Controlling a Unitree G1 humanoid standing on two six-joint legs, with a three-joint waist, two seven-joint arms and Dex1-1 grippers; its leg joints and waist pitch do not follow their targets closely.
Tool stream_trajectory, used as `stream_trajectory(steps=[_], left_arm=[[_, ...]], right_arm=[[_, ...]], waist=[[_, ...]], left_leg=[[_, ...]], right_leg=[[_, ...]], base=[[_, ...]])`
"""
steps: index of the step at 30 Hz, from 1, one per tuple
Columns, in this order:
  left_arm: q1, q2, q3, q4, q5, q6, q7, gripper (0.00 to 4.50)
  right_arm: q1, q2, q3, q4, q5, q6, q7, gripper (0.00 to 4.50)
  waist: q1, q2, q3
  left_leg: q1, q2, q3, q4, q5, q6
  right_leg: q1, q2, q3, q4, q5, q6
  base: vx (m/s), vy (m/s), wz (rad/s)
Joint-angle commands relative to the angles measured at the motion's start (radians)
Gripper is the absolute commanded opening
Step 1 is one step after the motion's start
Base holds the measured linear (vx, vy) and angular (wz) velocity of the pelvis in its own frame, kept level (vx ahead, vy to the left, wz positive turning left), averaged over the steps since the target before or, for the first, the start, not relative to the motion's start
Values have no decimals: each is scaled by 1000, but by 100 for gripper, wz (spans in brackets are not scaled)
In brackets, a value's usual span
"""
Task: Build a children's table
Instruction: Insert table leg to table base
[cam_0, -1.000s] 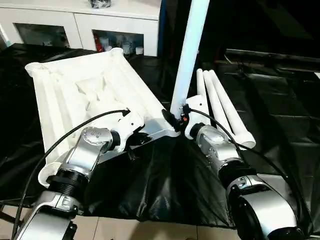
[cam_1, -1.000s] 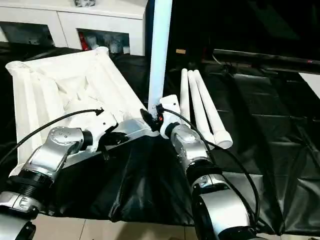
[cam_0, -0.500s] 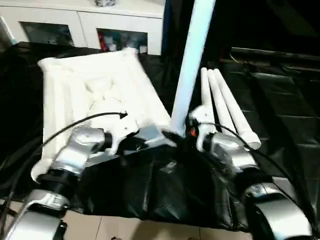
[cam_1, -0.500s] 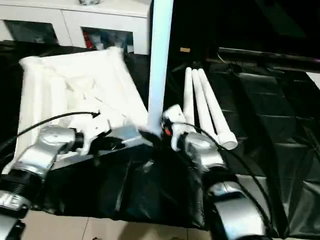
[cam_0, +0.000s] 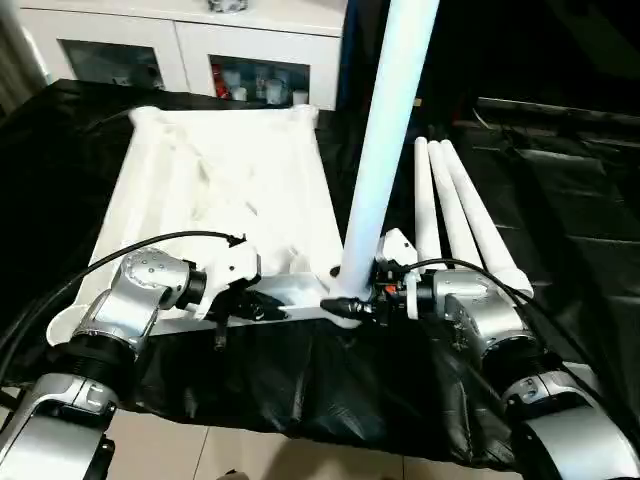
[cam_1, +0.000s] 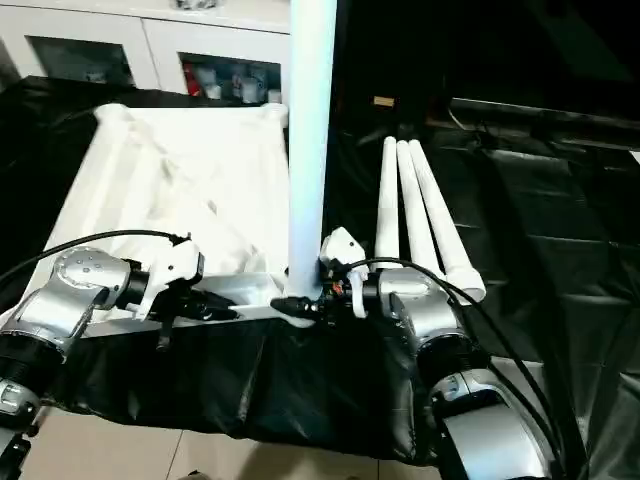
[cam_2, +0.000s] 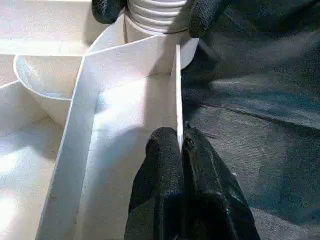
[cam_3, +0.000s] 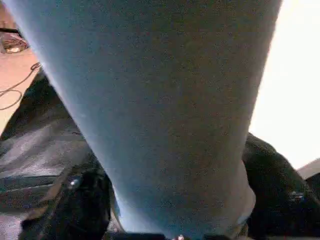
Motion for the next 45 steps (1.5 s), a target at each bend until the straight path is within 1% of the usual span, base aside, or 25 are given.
stream_trajectory(steps=[1, 6, 9, 10, 11, 12, 13, 14, 15, 17, 19, 20, 21, 22, 23, 26, 27, 28, 32, 35, 36, 40, 41, 43, 45], left_arm=[[-12, -17, -35, -1, 1, -16, -38, 0], [-14, -29, -34, 19, -10, -17, -29, 0], [-17, -51, -28, 25, -2, -3, 26, 0], [-29, -87, -26, 47, 28, 11, 126, 0], [-31, -92, -25, 50, 33, 14, 142, 0], [-36, -109, -24, 60, 46, 24, 186, 0], [-41, -122, -22, 68, 55, 29, 220, 0], [-53, -169, -14, 85, 67, 47, 309, 0], [-53, -169, -14, 85, 67, 47, 309, 0], [-67, -223, -3, 98, 77, 72, 408, 0], [-74, -262, 4, 100, 83, 100, 481, 0], [-77, -282, 6, 97, 83, 113, 509, 0], [-77, -283, 6, 97, 83, 114, 511, 0], [-76, -292, 1, 93, 85, 112, 517, 0], [-75, -295, -2, 91, 87, 109, 516, 0], [-70, -296, -4, 84, 89, 106, 502, 0], [-68, -295, -4, 81, 89, 105, 496, 0], [-66, -289, -5, 80, 91, 99, 488, 0], [-52, -262, -3, 73, 82, 62, 435, 0], [-44, -235, -4, 72, 71, 17, 397, 0], [-45, -219, 1, 80, 66, 16, 378, 0], [-40, -180, -3, 85, 52, -8, 288, 0], [-40, -180, -3, 85, 52, -8, 288, 0], [-36, -157, -8, 82, 42, -12, 223, 0], [-27, -122, -20, 76, 28, -24, 126, 0]], right_arm=[[16, 6, 40, -9, -21, 23, 32, 292], [31, 26, 23, -26, -2, 45, -2, 286], [28, 53, 0, -2, -11, 14, -104, 286], [17, 89, -32, 43, -26, -20, -259, 286], [15, 94, -37, 50, -29, -23, -281, 285], [10, 108, -48, 68, -34, -30, -341, 285], [7, 118, -55, 79, -37, -30, -379, 285], [-5, 155, -73, 116, -44, -29, -497, 281], [-5, 155, -73, 116, -44, -29, -497, 280], [-27, 204, -99, 167, -45, -31, -649, 280], [-49, 245, -116, 211, -44, -33, -769, 279], [-62, 269, -117, 232, -53, -37, -831, 279], [-63, 271, -117, 233, -54, -37, -835, 279], [-73, 290, -123, 248, -52, -43, -856, 279], [-77, 298, -128, 252, -47, -47, -854, 279], [-86, 308, -127, 261, -57, -64, -846, 279], [-89, 311, -131, 265, -58, -70, -845, 335], [-91, 311, -135, 267, -56, -72, -834, 335], [-97, 283, -130, 272, -71, -108, -812, 370], [-95, 254, -126, 268, -63, -117, -754, 370], [-89, 230, -112, 257, -64, -123, -681, 370], [-58, 182, -70, 204, -62, -129, -481, 370], [-58, 182, -70, 204, -62, -129, -481, 370], [-39, 151, -52, 165, -48, -117, -359, 370], [-19, 113, -36, 119, -32, -95, -221, 370]], waist=[[0, 9, -58], [1, 10, -58], [0, 10, -55], [-4, 8, -52], [-9, 2, -52], [-12, 4, -47], [-13, 3, -46], [-15, 1, -48], [-15, 1, -48], [-18, 3, -46], [-20, 3, -46], [-17, 7, -47], [-21, 5, -48], [-19, 3, -49], [-19, 1, -49], [-18, 5, -53], [-19, 5, -54], [-19, 3, -52], [-20, 6, -51], [-26, 10, -55], [-28, 9, -56], [-29, 8, -57], [-28, 9, -57], [-26, 11, -58], [-19, 10, -61]], left_leg=[[11, 54, -13, -65, -120, 57], [12, 55, -14, -66, -125, 45], [11, 54, -14, -68, -138, 34], [12, 53, -15, -71, -160, 21], [12, 53, -17, -72, -173, 10], [19, 50, -20, -75, -216, -9], [17, 49, -23, -77, -232, -16], [18, 50, -24, -79, -239, -21], [18, 50, -24, -79, -239, -21], [21, 48, -25, -79, -259, -25], [21, 48, -24, -80, -255, -27], [22, 47, -25, -79, -258, -26], [17, 46, -25, -80, -244, -23], [16, 45, -23, -79, -236, -14], [16, 45, -23, -78, -234, -9], [12, 44, -22, -75, -206, 11], [10, 44, -21, -75, -197, 17], [10, 44, -20, -75, -199, 21], [12, 46, -22, -78, -227, 16], [9, 46, -22, -76, -212, 20], [8, 45, -21, -75, -200, 28], [4, 45, -18, -69, -168, 66], [4, 46, -18, -69, -161, 68], [5, 48, -17, -68, -139, 72], [4, 49, -13, -63, -116, 95]], right_leg=[[51, -70, 44, -50, 10, -308], [49, -71, 44, -51, -8, -301], [48, -72, 45, -54, -33, -295], [44, -74, 46, -59, -78, -286], [44, -75, 47, -62, -105, -278], [39, -78, 49, -74, -192, -261], [42, -79, 50, -78, -234, -248], [40, -79, 52, -83, -278, -222], [40, -79, 52, -83, -278, -222], [35, -77, 52, -88, -318, -206], [32, -76, 53, -89, -314, -204], [31, -76, 52, -90, -314, -200], [34, -74, 51, -87, -291, -200], [34, -73, 51, -87, -269, -197], [34, -72, 51, -86, -263, -197], [39, -72, 51, -80, -208, -204], [40, -72, 50, -78, -187, -210], [40, -71, 50, -79, -189, -212], [38, -73, 50, -84, -235, -206], [41, -72, 50, -78, -182, -215], [43, -70, 49, -74, -148, -224], [50, -71, 48, -70, -98, -249], [50, -72, 48, -69, -89, -253], [51, -67, 45, -63, -53, -268], [54, -65, 42, -56, -2, -284]], base=[[0, 0, 0], [0, 0, 0], [0, 0, 0], [0, 0, 0], [0, 0, 0], [0, 0, 0], [0, 0, 0], [0, 0, 0], [0, 0, 0], [0, 0, 0], [0, 0, 0], [0, 0, 0], [0, 0, 0], [0, 0, 0], [0, 0, 0], [0, 0, 0], [0, 0, 0], [0, 0, 0], [0, 0, 0], [0, 0, 0], [0, 0, 0], [0, 0, 0], [0, 0, 0], [0, 0, 0], [0, 0, 0]])
